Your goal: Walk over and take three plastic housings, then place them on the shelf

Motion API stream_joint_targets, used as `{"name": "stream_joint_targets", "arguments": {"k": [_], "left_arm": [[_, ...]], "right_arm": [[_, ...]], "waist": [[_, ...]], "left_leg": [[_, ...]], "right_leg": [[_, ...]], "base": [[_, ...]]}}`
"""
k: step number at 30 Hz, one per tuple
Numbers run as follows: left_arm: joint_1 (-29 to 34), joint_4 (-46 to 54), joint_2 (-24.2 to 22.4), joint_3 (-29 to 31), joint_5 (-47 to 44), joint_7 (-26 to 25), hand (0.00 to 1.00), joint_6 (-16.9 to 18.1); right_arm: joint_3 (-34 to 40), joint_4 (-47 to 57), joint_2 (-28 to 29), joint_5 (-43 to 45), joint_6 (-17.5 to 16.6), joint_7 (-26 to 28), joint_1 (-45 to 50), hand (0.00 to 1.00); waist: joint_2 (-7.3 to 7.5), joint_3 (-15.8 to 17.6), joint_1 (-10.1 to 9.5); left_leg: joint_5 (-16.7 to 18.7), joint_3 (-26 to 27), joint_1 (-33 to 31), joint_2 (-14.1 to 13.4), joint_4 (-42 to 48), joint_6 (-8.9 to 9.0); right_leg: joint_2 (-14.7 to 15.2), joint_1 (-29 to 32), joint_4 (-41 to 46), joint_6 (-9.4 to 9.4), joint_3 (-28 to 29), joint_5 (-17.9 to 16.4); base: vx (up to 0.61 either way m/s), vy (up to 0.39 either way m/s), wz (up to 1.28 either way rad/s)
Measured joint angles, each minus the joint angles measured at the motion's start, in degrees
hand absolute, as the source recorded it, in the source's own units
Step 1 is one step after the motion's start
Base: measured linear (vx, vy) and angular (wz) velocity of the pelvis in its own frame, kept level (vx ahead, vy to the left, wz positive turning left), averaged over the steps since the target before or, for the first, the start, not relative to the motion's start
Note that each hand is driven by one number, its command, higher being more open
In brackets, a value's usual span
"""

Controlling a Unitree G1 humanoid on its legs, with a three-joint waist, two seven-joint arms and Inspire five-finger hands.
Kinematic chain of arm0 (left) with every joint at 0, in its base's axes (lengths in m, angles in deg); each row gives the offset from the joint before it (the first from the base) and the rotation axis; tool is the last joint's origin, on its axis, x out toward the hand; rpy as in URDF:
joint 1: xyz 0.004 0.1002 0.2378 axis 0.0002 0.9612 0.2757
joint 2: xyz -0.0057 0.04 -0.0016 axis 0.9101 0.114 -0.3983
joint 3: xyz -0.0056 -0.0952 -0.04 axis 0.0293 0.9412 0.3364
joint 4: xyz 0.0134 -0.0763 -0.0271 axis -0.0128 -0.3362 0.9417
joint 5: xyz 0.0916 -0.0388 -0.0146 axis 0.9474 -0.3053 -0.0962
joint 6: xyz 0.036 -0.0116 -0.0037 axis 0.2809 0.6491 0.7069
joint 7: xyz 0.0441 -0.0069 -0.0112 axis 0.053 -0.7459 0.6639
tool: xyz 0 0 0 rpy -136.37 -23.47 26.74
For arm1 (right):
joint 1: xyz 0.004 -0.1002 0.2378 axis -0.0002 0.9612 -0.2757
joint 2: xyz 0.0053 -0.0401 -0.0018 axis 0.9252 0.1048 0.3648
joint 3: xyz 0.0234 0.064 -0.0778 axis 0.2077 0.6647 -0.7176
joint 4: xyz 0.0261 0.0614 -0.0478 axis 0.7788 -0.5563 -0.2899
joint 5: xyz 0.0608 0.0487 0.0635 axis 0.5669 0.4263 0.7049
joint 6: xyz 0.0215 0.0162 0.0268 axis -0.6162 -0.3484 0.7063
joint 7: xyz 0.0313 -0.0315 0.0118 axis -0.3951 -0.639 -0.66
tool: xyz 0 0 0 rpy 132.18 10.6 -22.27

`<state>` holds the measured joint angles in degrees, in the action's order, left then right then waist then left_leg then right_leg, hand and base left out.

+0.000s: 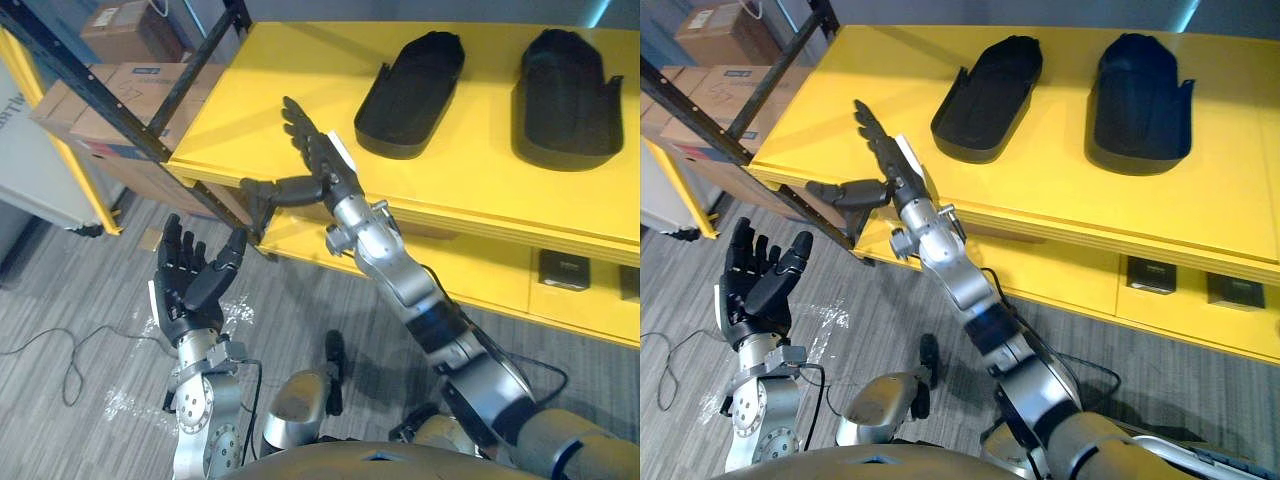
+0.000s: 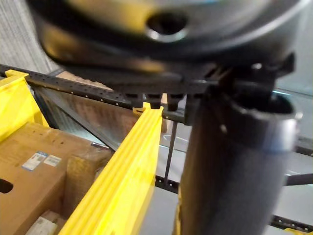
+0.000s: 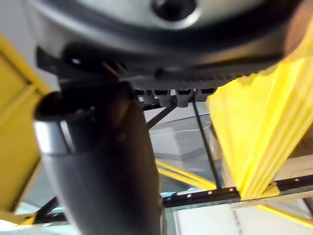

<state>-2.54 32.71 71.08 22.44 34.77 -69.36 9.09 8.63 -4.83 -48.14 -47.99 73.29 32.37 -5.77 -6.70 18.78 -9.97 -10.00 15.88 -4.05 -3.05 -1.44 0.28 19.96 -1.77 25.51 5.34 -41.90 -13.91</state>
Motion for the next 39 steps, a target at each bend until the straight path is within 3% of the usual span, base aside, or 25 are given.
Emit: {"name": "stream_joint_targets", "arguments": {"k": [4, 6, 10, 13, 18, 22, 25, 32, 35, 39], "left_arm": [[0.21, 0.12, 0.52, 2.11, 0.26, -0.28, 1.00, 1.04], [0.35, 0.58, 0.72, 2.72, 0.34, -0.60, 1.00, 1.14], [0.29, 2.79, 0.71, 5.04, 0.33, -0.97, 1.00, 1.16], [-0.13, 4.10, 0.66, 5.73, 0.32, -1.38, 1.00, 1.31], [0.47, 4.76, -0.31, 5.83, 0.11, -1.10, 1.00, 2.18], [0.60, 4.75, -0.43, 5.82, -0.04, 1.28, 1.00, 2.35], [0.60, 4.75, -0.30, 5.80, -0.06, 2.70, 1.00, 2.35], [0.58, 4.74, 0.30, 5.76, -0.04, 4.91, 1.00, 1.78], [0.37, 4.74, 1.93, 5.30, 0.10, 7.31, 1.00, -0.54], [0.34, 4.74, 2.23, 4.76, 0.15, 9.62, 1.00, -2.30]], "right_arm": [[9.31, 12.31, -2.58, 8.39, -2.59, 3.87, 13.28, 1.00], [14.16, 14.19, -2.62, 9.26, -4.74, 4.11, 18.95, 1.00], [23.34, 15.34, -3.00, 11.35, -8.64, 4.88, 28.49, 1.00], [26.42, 15.35, -2.47, 10.06, -8.72, 4.70, 33.84, 1.00], [26.60, 15.25, -1.72, 5.76, -8.59, 4.62, 43.04, 1.00], [26.88, 15.09, -1.71, 5.73, -8.66, 2.24, 43.81, 1.00], [26.89, 12.26, -1.61, 5.83, -8.71, 1.35, 43.84, 1.00], [26.44, 9.84, -2.15, 6.86, -8.71, 4.32, 42.95, 1.00], [24.32, 4.58, -6.35, 6.84, -8.74, 2.98, 34.71, 1.00], [23.95, 3.11, -6.94, 6.85, -8.80, 0.05, 29.34, 1.00]], "waist": [[3.41, -2.35, 1.59], [4.15, -3.69, 2.86], [3.97, -4.97, 5.72], [3.59, -5.89, 7.10], [2.70, -7.62, 7.33], [2.73, -8.00, 7.42], [3.77, -9.29, 7.81], [4.17, -9.93, 7.85], [4.16, -10.10, 7.42], [4.08, -10.26, 5.97]], "left_leg": [[1.11, 2.81, 2.67, -0.94, -1.18, 0.50], [1.59, 3.84, 2.85, -1.50, -1.28, 0.46], [1.81, 6.89, 5.05, -1.55, -3.20, 0.38], [2.22, 7.77, 5.90, -1.53, -3.26, 0.31], [2.94, 8.94, 7.16, -1.74, -3.34, 0.76], [2.97, 9.05, 6.92, -2.13, -3.39, 0.79], [2.98, 9.13, 6.94, -2.11, -3.52, 0.79], [2.97, 9.31, 7.08, -2.07, -3.56, 0.78], [2.82, 9.03, 7.25, -1.98, -3.57, 0.60], [2.56, 7.66, 7.22, -1.59, -3.55, 0.28]], "right_leg": [[-2.98, -1.97, -5.71, 0.33, 2.40, 2.57], [-4.08, -2.31, -8.29, 0.41, 3.16, 4.04], [-6.01, -3.57, -13.18, 0.83, 5.80, 7.19], [-6.42, -4.44, -14.89, 1.16, 6.47, 8.08], [-6.90, -5.42, -15.91, 1.20, 7.50, 8.33], [-7.26, -5.41, -16.68, 0.89, 7.53, 8.84], [-7.21, -5.39, -16.68, 0.88, 7.63, 8.85], [-7.21, -5.46, -16.54, 0.91, 7.81, 8.90], [-7.26, -5.76, -16.54, 0.94, 7.57, 9.07], [-7.06, -6.55, -16.57, 0.98, 6.24, 9.10]], "base": [[0.05, -0.017, -0.36], [0.06, -0.001, -0.35], [0.04, 0.029, -0.37], [0.04, 0.020, -0.19], [0.01, -0.007, -0.10], [0.00, 0.000, 0.00], [0.00, 0.000, 0.00], [0.00, 0.000, 0.00], [-0.01, -0.001, 0.05], [0.00, 0.002, 0.17]]}}
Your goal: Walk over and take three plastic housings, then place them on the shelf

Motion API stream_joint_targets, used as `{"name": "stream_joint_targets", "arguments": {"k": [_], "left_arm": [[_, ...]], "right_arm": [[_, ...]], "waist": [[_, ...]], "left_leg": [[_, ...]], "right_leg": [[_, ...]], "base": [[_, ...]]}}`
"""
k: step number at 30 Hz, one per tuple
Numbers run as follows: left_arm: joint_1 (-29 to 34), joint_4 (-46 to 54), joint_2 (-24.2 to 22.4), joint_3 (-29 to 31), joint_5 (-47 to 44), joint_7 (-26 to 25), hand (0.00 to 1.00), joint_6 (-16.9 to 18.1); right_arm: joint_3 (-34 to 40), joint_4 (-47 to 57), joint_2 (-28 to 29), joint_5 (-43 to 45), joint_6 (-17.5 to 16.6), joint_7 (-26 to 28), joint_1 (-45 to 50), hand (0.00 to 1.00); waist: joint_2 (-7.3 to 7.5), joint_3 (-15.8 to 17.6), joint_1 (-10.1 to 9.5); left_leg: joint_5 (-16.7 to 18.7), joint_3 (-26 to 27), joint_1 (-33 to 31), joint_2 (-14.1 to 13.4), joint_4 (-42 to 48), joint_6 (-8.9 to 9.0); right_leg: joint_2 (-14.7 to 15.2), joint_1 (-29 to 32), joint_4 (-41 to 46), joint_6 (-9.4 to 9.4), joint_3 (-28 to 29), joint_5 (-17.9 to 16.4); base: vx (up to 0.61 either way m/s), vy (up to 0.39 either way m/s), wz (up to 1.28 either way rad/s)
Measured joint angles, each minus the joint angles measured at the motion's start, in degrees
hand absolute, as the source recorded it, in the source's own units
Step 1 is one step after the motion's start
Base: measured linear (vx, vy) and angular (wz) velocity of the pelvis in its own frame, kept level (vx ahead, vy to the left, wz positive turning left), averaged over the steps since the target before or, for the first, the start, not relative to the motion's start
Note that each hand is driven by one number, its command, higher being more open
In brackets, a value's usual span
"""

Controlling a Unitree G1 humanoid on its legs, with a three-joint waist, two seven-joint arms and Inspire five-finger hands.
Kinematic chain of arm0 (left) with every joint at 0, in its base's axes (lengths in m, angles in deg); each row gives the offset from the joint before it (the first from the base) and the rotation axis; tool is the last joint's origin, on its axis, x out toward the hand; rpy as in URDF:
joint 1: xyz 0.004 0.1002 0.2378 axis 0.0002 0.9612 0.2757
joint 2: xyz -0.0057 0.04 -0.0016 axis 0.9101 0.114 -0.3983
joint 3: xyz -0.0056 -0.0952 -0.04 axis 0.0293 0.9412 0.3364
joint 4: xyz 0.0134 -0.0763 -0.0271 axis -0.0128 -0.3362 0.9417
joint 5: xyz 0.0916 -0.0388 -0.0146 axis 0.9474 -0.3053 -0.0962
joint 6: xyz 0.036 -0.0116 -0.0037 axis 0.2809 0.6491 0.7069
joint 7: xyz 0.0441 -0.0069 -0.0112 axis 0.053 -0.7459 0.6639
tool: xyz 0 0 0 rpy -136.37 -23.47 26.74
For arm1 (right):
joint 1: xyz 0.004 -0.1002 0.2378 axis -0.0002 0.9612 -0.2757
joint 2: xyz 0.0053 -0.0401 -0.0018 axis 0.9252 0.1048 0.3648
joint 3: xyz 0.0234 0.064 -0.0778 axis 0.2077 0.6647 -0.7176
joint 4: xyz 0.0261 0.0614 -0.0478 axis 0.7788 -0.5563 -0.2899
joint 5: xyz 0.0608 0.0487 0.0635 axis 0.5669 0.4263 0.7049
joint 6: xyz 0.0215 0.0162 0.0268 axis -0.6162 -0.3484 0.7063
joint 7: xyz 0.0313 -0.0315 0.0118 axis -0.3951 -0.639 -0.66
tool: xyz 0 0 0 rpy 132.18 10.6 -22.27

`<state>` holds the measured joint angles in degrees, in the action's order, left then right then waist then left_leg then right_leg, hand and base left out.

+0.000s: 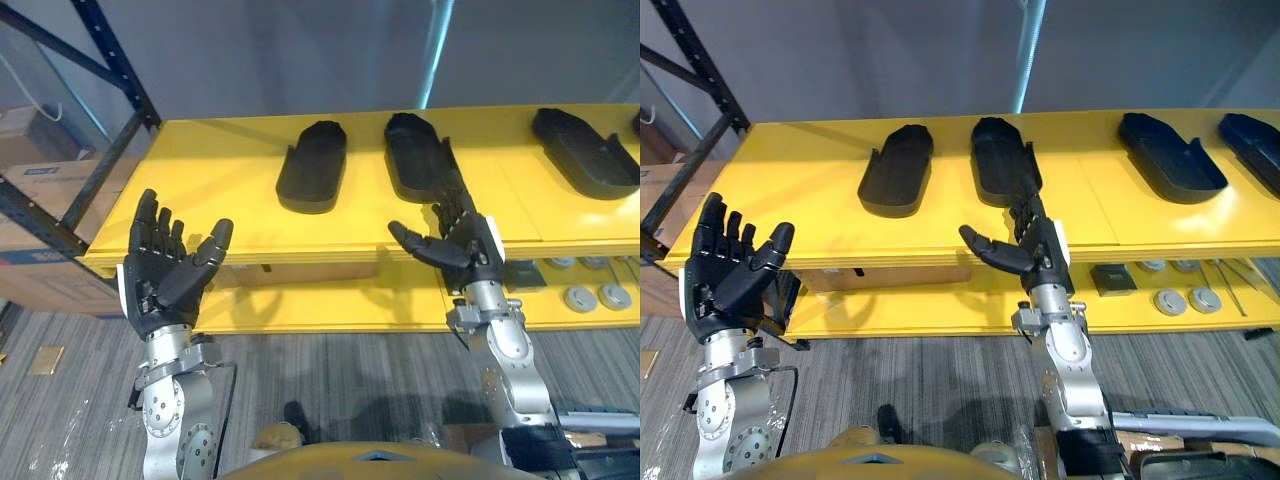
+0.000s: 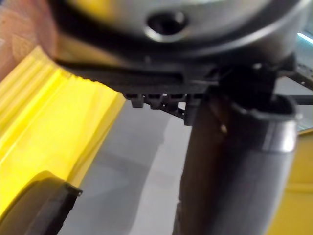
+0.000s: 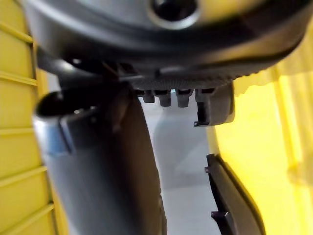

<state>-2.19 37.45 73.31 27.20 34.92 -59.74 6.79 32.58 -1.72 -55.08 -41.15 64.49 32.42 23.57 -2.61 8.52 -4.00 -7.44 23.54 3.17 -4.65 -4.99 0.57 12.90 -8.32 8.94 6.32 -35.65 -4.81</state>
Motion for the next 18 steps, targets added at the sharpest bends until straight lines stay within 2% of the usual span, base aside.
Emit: {"name": "stream_joint_targets", "arguments": {"k": [4, 8, 14, 17, 18], "left_arm": [[0.05, 0.00, 0.02, 0.05, 0.02, 1.62, 1.00, -0.54], [0.05, 0.01, 0.02, 0.00, 0.02, 3.54, 1.00, -0.55], [0.21, 0.00, 0.00, -0.11, -0.17, 3.59, 1.00, -0.56], [0.27, -0.20, 0.00, -0.98, -0.15, 1.93, 1.00, -0.56], [0.33, -0.27, -0.05, -1.55, -0.14, 0.94, 1.00, -0.56]], "right_arm": [[-0.63, -0.04, 1.01, 0.02, -0.04, -1.44, -0.75, 1.00], [-0.72, -0.04, 3.36, -0.01, 0.34, -1.61, 2.41, 1.00], [-0.77, -0.04, 5.66, -0.02, 0.50, -1.50, 7.64, 1.00], [-0.82, 0.09, 6.12, 0.02, 0.44, -0.31, 8.24, 1.00], [-0.76, 0.32, 5.81, 0.05, 0.41, 0.71, 8.22, 1.00]], "waist": [[0.06, -0.03, -0.86], [0.10, -0.07, -0.29], [0.35, -0.36, 0.29], [0.91, -0.30, 1.09], [0.58, -0.26, 1.05]], "left_leg": [[-0.13, -0.37, -0.15, 0.17, -0.02, -0.13], [-0.10, 0.08, 0.14, 0.03, -0.04, -0.10], [0.52, 1.96, 0.19, -0.52, 0.35, 0.58], [4.82, 2.60, -2.80, -2.63, 9.13, 0.59], [7.61, 2.75, -4.52, -4.50, 14.77, 0.68]], "right_leg": [[0.10, -0.11, -0.01, 0.01, -0.36, 0.01], [0.04, -0.08, -0.05, 0.02, 0.15, 0.02], [-0.27, 1.18, 0.01, -0.10, 2.15, 0.01], [-0.45, 1.25, 0.23, -0.46, 3.35, -0.20], [-0.98, 1.22, 0.59, -0.74, 4.04, -0.45]], "base": [[0.00, 0.003, 0.07], [0.00, 0.000, -0.05], [0.01, -0.007, -0.18], [0.02, -0.028, -0.21], [-0.01, -0.029, -0.30]]}}
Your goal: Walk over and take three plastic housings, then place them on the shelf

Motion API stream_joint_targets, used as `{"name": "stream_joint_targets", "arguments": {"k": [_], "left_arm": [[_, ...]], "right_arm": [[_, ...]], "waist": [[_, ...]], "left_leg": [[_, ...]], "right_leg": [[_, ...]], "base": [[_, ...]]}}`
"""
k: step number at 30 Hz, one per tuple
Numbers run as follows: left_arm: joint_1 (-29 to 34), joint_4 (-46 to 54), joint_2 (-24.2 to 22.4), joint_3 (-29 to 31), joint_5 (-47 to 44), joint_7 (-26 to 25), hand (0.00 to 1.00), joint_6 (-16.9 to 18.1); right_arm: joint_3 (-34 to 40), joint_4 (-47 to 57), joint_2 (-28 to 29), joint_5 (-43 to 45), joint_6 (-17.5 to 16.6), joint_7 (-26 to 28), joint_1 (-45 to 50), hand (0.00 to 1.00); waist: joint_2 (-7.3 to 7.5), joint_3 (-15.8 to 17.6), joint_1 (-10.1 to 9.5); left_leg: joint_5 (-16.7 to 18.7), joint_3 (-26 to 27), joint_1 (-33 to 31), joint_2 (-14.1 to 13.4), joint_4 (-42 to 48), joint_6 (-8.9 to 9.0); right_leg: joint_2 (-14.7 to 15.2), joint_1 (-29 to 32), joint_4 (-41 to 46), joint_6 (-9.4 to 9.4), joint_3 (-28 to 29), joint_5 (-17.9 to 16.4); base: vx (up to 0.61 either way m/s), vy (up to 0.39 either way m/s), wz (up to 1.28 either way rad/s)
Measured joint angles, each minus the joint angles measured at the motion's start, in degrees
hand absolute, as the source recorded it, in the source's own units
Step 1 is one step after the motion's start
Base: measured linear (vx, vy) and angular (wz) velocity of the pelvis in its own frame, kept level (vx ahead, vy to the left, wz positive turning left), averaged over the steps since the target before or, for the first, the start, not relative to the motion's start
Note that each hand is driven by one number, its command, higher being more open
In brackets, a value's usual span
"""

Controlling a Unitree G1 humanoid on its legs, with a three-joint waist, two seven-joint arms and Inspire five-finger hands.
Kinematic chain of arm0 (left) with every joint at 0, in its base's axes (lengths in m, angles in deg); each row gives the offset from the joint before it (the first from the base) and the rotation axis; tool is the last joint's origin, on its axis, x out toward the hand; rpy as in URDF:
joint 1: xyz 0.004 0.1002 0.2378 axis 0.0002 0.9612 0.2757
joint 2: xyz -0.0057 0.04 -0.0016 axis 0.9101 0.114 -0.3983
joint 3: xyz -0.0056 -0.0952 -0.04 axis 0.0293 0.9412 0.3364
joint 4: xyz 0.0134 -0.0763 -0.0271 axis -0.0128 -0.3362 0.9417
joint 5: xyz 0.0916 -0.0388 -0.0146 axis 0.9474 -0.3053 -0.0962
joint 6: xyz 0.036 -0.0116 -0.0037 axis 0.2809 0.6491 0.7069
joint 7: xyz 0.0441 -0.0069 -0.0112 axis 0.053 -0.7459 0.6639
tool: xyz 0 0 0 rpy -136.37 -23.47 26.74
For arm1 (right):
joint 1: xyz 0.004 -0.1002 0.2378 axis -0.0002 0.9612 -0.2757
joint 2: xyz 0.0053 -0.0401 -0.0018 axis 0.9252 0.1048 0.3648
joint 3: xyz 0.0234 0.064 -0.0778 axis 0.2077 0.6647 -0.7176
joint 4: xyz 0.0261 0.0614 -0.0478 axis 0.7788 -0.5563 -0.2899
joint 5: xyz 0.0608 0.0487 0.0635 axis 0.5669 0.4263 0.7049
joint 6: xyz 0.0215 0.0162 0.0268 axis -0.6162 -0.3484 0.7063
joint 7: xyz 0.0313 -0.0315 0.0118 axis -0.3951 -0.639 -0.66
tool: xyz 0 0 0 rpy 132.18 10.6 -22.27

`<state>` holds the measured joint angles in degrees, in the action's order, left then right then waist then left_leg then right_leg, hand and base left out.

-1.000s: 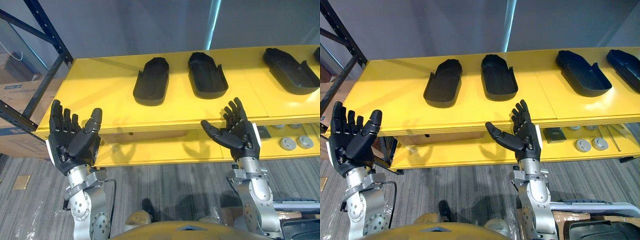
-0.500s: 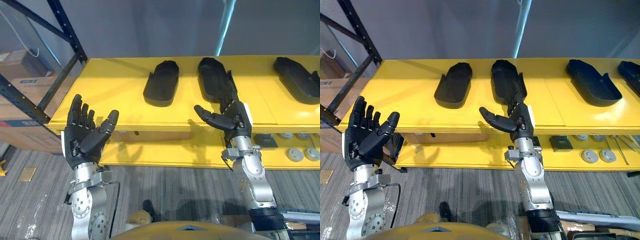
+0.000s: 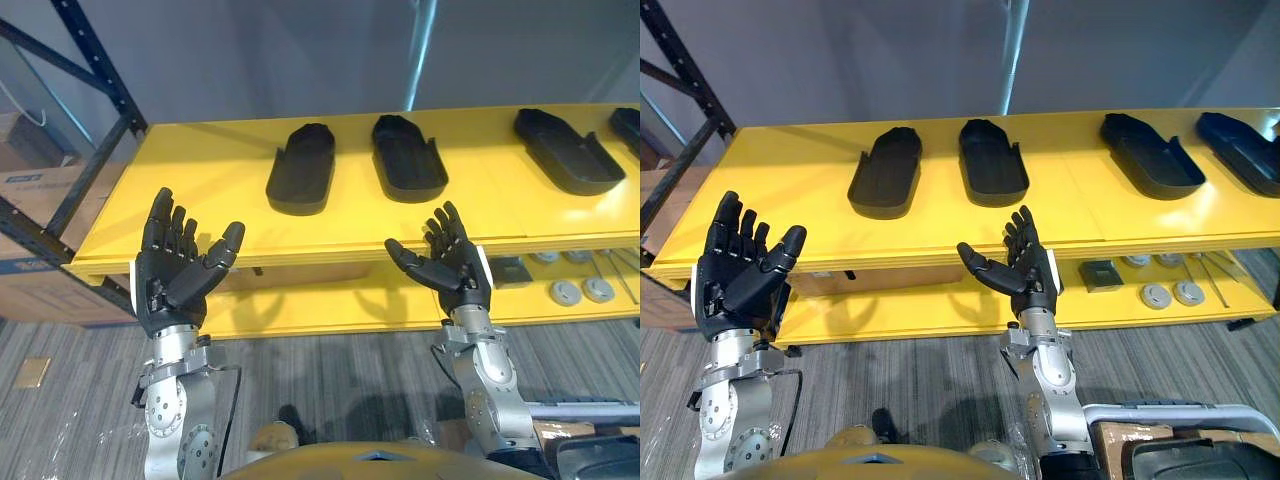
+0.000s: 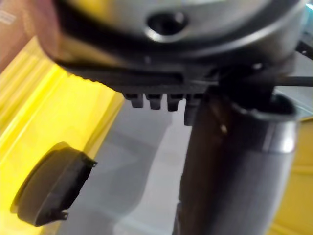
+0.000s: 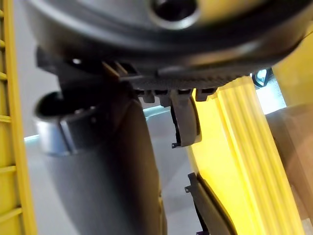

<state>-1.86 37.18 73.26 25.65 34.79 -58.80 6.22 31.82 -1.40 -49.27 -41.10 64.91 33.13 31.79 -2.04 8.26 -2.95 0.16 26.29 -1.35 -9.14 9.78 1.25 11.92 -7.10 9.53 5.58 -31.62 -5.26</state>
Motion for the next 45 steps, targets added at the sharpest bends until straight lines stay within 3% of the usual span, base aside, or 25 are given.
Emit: {"name": "stream_joint_targets", "arguments": {"k": [1, 3, 6, 9, 11, 15, 18, 26, 29, 36, 45], "left_arm": [[0.12, -0.12, 0.04, -0.10, -0.10, -0.62, 1.00, 0.00], [0.08, -1.24, -0.01, -0.07, -1.35, -0.85, 1.00, 0.00], [0.60, -3.18, -0.22, 0.16, -2.43, -1.33, 1.00, -0.02], [0.57, -3.28, -1.41, 0.07, -2.26, -0.99, 1.00, 0.13], [0.30, -3.27, -1.60, 0.10, -1.98, -0.72, 1.00, 0.00], [0.59, -3.10, -1.72, 2.58, -1.97, 1.23, 1.00, -2.11], [0.64, -2.79, -1.75, 5.01, -2.10, 1.20, 1.00, -2.82], [-0.11, -0.12, -2.53, 5.93, -2.20, -0.83, 1.00, -2.13], [-0.03, -0.12, -3.04, 5.84, -2.19, -0.02, 1.00, -2.24], [-0.10, -0.14, -2.77, 2.80, -2.21, 2.71, 1.00, -2.26], [0.62, -1.69, -2.49, 0.17, -2.57, 4.23, 1.00, -2.25]], "right_arm": [[-0.29, 0.14, -0.48, 0.09, -0.01, 1.22, -0.19, 1.00], [-0.70, 0.18, -1.24, 0.06, -0.01, 3.44, -0.42, 1.00], [-2.24, 0.37, -3.03, -0.01, -0.13, 4.98, -1.59, 1.00], [-2.81, 0.52, -4.15, 0.15, -1.37, 5.58, -2.71, 1.00], [-3.26, 0.54, -4.11, -0.03, -1.49, 4.98, -3.70, 1.00], [-3.63, 0.80, -2.71, 0.68, -3.01, 2.79, -3.63, 1.00], [-3.96, 1.99, -1.36, 1.25, -3.99, 2.82, -3.73, 1.00], [-3.91, 1.95, -3.38, 1.11, -4.04, 4.11, -8.97, 1.00], [-4.48, -1.69, -4.90, 0.15, -3.63, 3.23, -17.76, 1.00], [-4.30, -16.24, -8.08, -4.68, 0.32, -2.80, -39.33, 1.00], [-4.53, -38.26, -20.62, -1.90, 12.45, -5.43, -65.17, 1.00]], "waist": [[-0.33, 0.23, -0.04], [-0.61, 0.60, -0.11], [-0.88, 1.33, -0.24], [-2.61, 0.52, -0.64], [-2.31, 0.67, -0.48], [0.96, 0.33, -0.64], [1.56, 0.22, -1.37], [1.81, 0.92, -1.47], [1.72, 2.32, -2.04], [1.05, 3.65, -4.91], [-0.40, 5.68, -8.38]], "left_leg": [[1.73, -0.06, -2.08, -1.89, 6.14, -0.22], [1.99, -2.10, -5.79, -4.60, 14.85, -0.29], [1.75, -4.28, -7.00, -5.66, 17.12, 0.72], [1.93, -6.28, -4.23, -4.12, 8.11, 2.31], [1.67, -5.37, -1.61, -1.47, 3.72, 2.22], [1.16, -4.15, -0.02, 2.92, -0.65, 0.72], [0.78, -2.94, 0.87, 4.72, -2.85, -0.05], [0.78, -6.46, -2.17, 4.46, -1.56, -0.42], [0.89, -7.68, -2.47, 4.19, -0.24, -0.28], [-0.23, -10.60, -4.05, 4.47, -0.27, -0.65], [-2.71, -14.44, -2.02, 6.72, -3.49, -1.21]], "right_leg": [[-0.29, 0.01, 0.40, -0.85, 0.57, -0.82], [-0.90, -0.12, 0.60, -1.37, 1.08, -1.23], [-0.96, -0.06, 0.77, -1.63, 2.29, -1.67], [-0.58, 2.56, 2.70, -1.10, 4.06, -2.16], [1.45, 3.23, 3.89, -0.15, 5.08, -2.25], [4.73, 4.37, 4.31, 2.11, 5.28, -0.91], [5.97, 5.08, 3.92, 3.09, 6.07, 0.01], [4.64, 2.67, -0.28, 3.31, 1.84, 1.54], [4.04, 1.36, -0.58, 3.18, 0.45, 1.59], [4.15, 0.70, -0.38, 3.10, -2.92, 1.55], [5.15, -3.06, -0.36, 3.15, -7.70, 1.48]], "base": [[-0.02, -0.011, -0.27], [-0.05, -0.027, -0.19], [-0.06, -0.036, -0.20], [0.00, 0.046, -0.23], [0.05, 0.130, -0.18], [0.08, 0.132, 0.00], [0.07, 0.078, -0.08], [0.00, 0.003, 0.21], [-0.05, -0.015, 0.20], [-0.04, -0.001, 0.24], [-0.02, 0.018, 0.25]]}}
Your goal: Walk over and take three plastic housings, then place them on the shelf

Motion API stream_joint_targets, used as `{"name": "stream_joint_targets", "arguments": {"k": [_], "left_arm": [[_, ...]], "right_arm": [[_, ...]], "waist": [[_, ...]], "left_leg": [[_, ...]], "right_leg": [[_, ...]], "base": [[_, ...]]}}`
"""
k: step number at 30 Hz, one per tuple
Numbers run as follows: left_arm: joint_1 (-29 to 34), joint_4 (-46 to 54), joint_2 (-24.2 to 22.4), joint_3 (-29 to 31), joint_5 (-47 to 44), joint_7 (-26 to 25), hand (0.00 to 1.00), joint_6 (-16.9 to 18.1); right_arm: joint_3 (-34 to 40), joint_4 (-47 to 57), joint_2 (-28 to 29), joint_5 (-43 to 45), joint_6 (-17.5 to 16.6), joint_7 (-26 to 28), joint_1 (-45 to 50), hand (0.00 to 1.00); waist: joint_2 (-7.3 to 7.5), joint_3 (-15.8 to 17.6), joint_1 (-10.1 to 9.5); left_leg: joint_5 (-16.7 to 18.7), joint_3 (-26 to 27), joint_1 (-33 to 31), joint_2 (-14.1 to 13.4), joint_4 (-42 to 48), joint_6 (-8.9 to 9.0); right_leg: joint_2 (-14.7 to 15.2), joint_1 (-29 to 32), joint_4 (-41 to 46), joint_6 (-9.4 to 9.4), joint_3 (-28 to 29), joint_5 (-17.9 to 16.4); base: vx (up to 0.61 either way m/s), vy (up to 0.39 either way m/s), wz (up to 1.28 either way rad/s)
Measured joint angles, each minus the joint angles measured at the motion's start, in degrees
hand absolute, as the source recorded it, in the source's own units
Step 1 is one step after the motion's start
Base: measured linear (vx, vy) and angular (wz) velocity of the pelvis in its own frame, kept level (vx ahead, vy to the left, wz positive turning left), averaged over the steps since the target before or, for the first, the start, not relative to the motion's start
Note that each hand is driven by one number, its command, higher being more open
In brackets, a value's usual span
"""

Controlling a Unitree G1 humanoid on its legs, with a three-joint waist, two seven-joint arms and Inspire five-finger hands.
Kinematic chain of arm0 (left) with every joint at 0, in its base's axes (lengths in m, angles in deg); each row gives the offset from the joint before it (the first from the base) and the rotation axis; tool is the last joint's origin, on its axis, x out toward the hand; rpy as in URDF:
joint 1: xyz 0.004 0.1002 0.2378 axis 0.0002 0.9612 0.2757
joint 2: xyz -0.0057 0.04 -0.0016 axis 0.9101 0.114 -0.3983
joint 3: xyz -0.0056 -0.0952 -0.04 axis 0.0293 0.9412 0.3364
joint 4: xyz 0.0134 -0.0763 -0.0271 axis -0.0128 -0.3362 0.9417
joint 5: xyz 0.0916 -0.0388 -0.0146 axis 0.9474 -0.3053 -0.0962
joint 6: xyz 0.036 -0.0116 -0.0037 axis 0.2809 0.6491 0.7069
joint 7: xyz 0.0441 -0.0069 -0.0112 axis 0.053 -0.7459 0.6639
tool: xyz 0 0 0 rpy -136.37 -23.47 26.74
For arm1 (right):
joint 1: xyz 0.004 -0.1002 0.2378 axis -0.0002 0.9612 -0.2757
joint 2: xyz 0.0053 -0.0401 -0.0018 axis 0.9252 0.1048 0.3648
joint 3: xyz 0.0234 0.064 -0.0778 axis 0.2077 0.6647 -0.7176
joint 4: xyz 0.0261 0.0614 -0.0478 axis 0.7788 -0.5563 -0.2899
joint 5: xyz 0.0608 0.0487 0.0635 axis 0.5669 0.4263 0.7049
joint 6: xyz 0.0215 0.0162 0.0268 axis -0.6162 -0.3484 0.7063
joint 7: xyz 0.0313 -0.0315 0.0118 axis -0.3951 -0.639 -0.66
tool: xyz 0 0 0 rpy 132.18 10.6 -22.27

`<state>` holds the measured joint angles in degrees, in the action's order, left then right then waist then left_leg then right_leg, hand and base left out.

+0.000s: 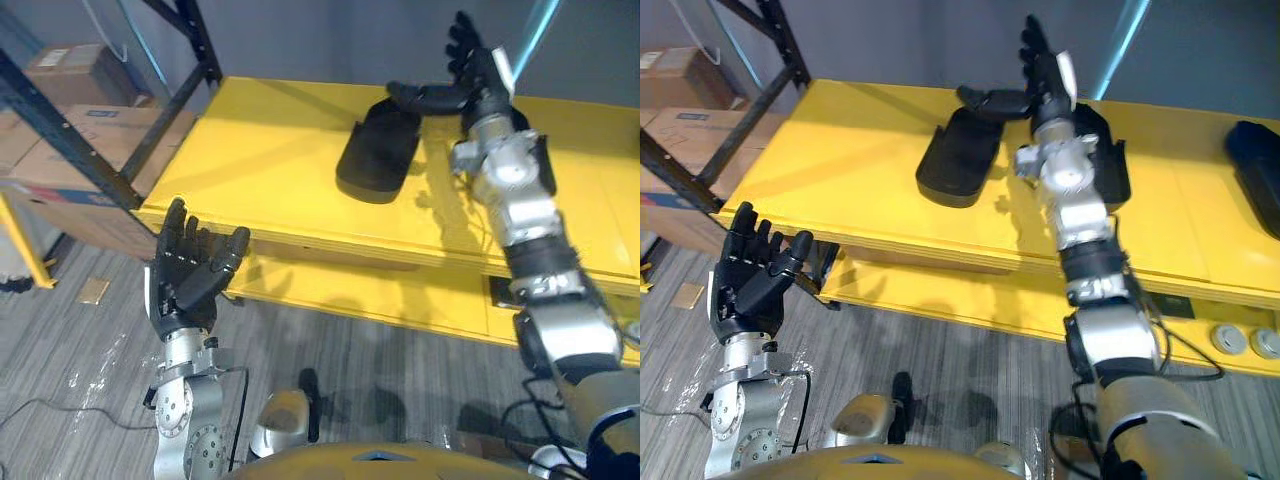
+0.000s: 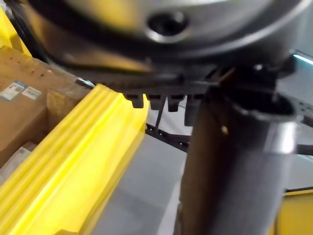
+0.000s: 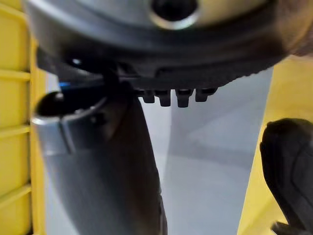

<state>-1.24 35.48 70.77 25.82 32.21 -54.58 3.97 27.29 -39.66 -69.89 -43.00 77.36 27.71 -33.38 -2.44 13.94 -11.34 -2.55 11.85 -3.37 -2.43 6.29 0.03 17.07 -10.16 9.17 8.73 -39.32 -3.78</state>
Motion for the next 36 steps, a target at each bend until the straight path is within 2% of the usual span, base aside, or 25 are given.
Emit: {"name": "stream_joint_targets", "arguments": {"k": [2, 8, 11, 17, 21, 25, 29, 33, 36], "left_arm": [[0.02, -0.77, 0.23, -0.82, -0.58, 0.32, 1.00, -0.01], [1.86, -1.16, 0.33, -3.09, -2.17, 1.64, 1.00, 0.01], [1.98, -1.22, 0.60, -3.87, -2.17, 2.07, 1.00, 0.01], [1.47, -3.35, 1.73, -5.21, -2.16, 2.66, 1.00, -0.01], [1.55, -3.50, 1.98, -5.36, -2.16, 2.63, 1.00, -0.15], [1.57, -3.50, 2.06, -5.36, -2.16, 2.64, 1.00, -0.22], [1.56, -3.50, 2.46, -5.41, -2.15, 2.64, 1.00, -0.22], [1.56, -3.50, 2.67, -5.39, -2.16, 2.55, 1.00, -0.24], [0.88, -3.50, 4.39, -5.36, -2.36, 2.45, 1.00, -0.25]], "right_arm": [[-0.98, -3.84, -2.20, 2.07, 1.52, -1.11, -3.37, 1.00], [-2.58, -9.65, -4.71, 3.37, 5.28, -3.05, -7.24, 1.00], [-3.22, -12.03, -5.05, 3.62, 8.86, -2.78, -8.80, 1.00], [-5.93, -15.95, -5.06, 7.10, 16.42, 1.11, -9.45, 1.00], [-7.58, -18.52, -5.06, 8.54, 22.78, 3.82, -9.51, 1.00], [-8.79, -20.77, -5.05, 8.46, 26.13, 5.61, -11.19, 1.00], [-9.83, -22.20, -5.05, 8.29, 26.74, 5.45, -11.80, 1.00], [-9.99, -24.35, -5.07, 8.06, 26.44, 2.06, -13.17, 1.00], [-10.99, -24.37, -5.31, 8.19, 25.63, -0.72, -15.91, 1.00]], "waist": [[-0.01, 0.04, -1.03], [-0.06, 0.11, -1.44], [-0.06, 0.20, -1.56], [-0.05, 0.27, -2.10], [0.12, 0.45, -2.83], [0.21, 1.53, -3.00], [0.32, 1.59, -3.36], [0.47, 2.20, -3.91], [0.65, 5.52, -3.98]], "left_leg": [[-0.73, -0.21, 0.60, 0.01, -1.04, 0.14], [-2.53, -1.33, 2.91, 0.33, -3.86, 0.39], [-3.40, -1.38, 3.83, 0.35, -5.28, 0.41], [-4.28, -1.50, 4.98, 0.45, -6.93, 0.40], [-5.27, -1.63, 5.95, 0.66, -8.58, 0.30], [-5.52, -1.75, 6.00, 0.75, -8.68, 0.16], [-5.52, -1.73, 6.03, 0.74, -8.64, 0.17], [-5.52, -1.57, 6.02, 0.64, -8.05, 0.17], [-3.98, -1.25, 4.87, -0.32, -4.42, 0.51]], "right_leg": [[-0.13, -0.29, 0.00, -0.03, -0.32, -0.02], [-0.29, -2.21, 0.02, -0.16, -1.46, -0.32], [-0.30, -2.46, 0.12, -0.16, -1.50, -0.33], [-0.31, -2.89, 0.52, -0.23, -1.46, -0.38], [-0.29, -3.19, 0.69, -0.33, -1.56, -0.44], [-0.27, -3.25, 0.78, -0.20, -1.56, -0.35], [-0.27, -3.27, 0.79, -0.20, -1.52, -0.35], [-0.22, -3.27, 1.13, -0.36, -1.27, -0.44], [-0.20, -2.75, 2.92, -1.09, -0.42, -1.20]], "base": [[-0.03, -0.009, 0.09], [-0.04, -0.012, 0.08], [-0.04, 0.003, 0.02], [-0.04, 0.005, 0.01], [-0.03, 0.000, 0.04], [-0.03, 0.005, 0.02], [0.00, 0.000, 0.00], [-0.01, -0.001, -0.01], [-0.06, -0.007, -0.10]]}}
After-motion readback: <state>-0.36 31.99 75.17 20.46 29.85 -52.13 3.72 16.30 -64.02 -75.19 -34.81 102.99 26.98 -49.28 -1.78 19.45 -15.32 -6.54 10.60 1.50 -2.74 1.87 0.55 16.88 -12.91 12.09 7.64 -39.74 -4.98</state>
